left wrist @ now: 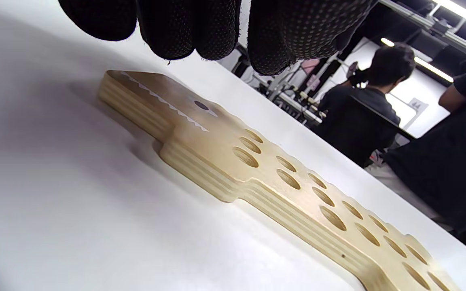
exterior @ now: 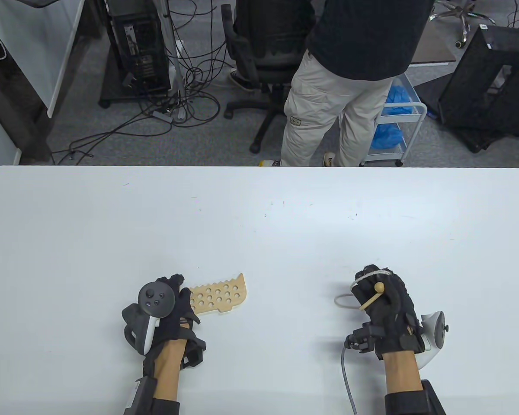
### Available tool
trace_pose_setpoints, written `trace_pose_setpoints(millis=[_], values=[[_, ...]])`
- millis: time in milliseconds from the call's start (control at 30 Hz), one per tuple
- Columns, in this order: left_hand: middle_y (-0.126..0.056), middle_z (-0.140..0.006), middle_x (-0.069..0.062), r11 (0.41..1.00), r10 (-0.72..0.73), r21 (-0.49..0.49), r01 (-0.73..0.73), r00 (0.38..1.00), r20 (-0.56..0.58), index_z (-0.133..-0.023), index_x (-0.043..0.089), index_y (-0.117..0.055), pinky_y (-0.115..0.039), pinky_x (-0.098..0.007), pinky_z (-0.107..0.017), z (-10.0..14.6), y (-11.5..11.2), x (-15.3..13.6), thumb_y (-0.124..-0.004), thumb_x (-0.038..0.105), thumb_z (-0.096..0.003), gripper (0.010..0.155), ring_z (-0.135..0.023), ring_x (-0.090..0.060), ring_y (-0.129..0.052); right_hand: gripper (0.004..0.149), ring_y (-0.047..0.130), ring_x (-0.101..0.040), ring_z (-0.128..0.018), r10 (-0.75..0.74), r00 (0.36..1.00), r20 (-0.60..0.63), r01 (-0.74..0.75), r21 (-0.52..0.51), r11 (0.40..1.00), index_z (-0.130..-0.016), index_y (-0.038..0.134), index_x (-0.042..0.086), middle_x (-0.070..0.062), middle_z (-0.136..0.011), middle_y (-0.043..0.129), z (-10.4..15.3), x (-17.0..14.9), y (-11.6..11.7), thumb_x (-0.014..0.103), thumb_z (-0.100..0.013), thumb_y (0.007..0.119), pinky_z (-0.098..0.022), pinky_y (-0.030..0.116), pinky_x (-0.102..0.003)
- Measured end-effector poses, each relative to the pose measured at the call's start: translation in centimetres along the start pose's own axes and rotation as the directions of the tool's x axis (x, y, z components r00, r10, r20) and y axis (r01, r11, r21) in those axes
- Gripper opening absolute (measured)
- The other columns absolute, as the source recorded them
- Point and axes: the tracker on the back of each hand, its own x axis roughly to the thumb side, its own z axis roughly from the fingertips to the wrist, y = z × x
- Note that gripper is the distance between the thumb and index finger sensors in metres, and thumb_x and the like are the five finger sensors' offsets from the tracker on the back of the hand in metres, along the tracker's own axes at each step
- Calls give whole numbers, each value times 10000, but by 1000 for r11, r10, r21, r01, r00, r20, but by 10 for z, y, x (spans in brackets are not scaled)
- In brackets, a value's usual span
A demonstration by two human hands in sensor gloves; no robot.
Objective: Remove rope from all holes on crocodile lacing toy
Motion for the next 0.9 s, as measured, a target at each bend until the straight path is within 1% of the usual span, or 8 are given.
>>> trace_pose_setpoints(millis=[133, 233, 333, 367, 467, 500, 533, 900], values=[[-567, -1151, -179, 999, -37, 4, 37, 998, 57, -1048, 253, -695, -597, -651, -680, 4, -1, 10, -731, 438, -504, 576, -1011, -415, -607, 381, 660, -481, -862, 272, 961, 41, -270, -44, 962, -818, 687, 102, -194, -937, 689, 2, 12, 3, 304, -496, 710, -629, 510, -699], [-556, -1161, -173, 997, -82, 23, 80, 990, 118, -1058, 260, -682, -570, -678, -689, 8, -1, 20, -726, 477, -499, 601, -1027, -413, -590, 381, 613, -518, -875, 560, 826, 62, -554, -88, 828, -804, 701, 80, -225, -945, 669, 4, 18, 11, 277, -480, 725, -629, 464, -728], [-552, -1167, -166, 996, -86, 9, 86, 983, 160, -1066, 268, -670, -552, -693, -696, 12, -2, 27, -718, 497, -498, 614, -1037, -411, -579, 379, 535, -551, -912, 873, 482, 76, -857, -164, 488, -788, 735, 72, -243, -967, 647, 6, 21, 27, 253, -456, 749, -636, 400, -758], [-551, -1168, -166, 997, -73, 2, 74, 983, 168, -1069, 268, -665, -546, -698, -697, 13, -3, 28, -717, 500, -499, 617, -1039, -411, -576, 379, 520, -551, -922, 942, 330, 66, -926, -168, 337, -787, 743, 80, -240, -977, 640, 7, 19, 31, 257, -452, 754, -637, 388, -764], [-555, -1167, -169, 998, -66, 2, 67, 982, 175, -1070, 264, -667, -535, -710, -697, 14, -3, 29, -716, 503, -497, 623, -1040, -414, -575, 378, 453, -535, -970, 996, -77, 52, -991, -110, -71, -792, 758, 141, -206, -1031, 589, 8, 9, 44, 296, -447, 755, -646, 342, -775], [-556, -1167, -168, 998, -67, 3, 68, 982, 176, -1070, 263, -667, -534, -711, -698, 14, -3, 29, -717, 504, -496, 625, -1039, -415, -576, 377, 432, -534, -979, 991, -125, 53, -988, -100, -119, -793, 757, 151, -198, -1041, 578, 7, 6, 45, 304, -448, 753, -647, 328, -777], [-554, -1167, -168, 998, -69, 4, 69, 982, 175, -1071, 261, -666, -531, -712, -698, 14, -3, 29, -717, 503, -496, 625, -1039, -415, -577, 378, 412, -530, -989, 987, -155, 48, -984, -99, -150, -794, 758, 149, -193, -1048, 569, 8, 3, 47, 300, -447, 755, -650, 304, -782], [-560, -1166, -170, 998, -57, -9, 59, 983, 175, -1069, 260, -669, -526, -719, -698, 13, -3, 28, -718, 506, -494, 628, -1039, -417, -578, 379, 374, -523, -1010, 972, -230, 58, -973, -5, -230, -795, 764, 127, -198, -1066, 542, 5, -16, 50, 273, -446, 772, -666, 249, -790]])
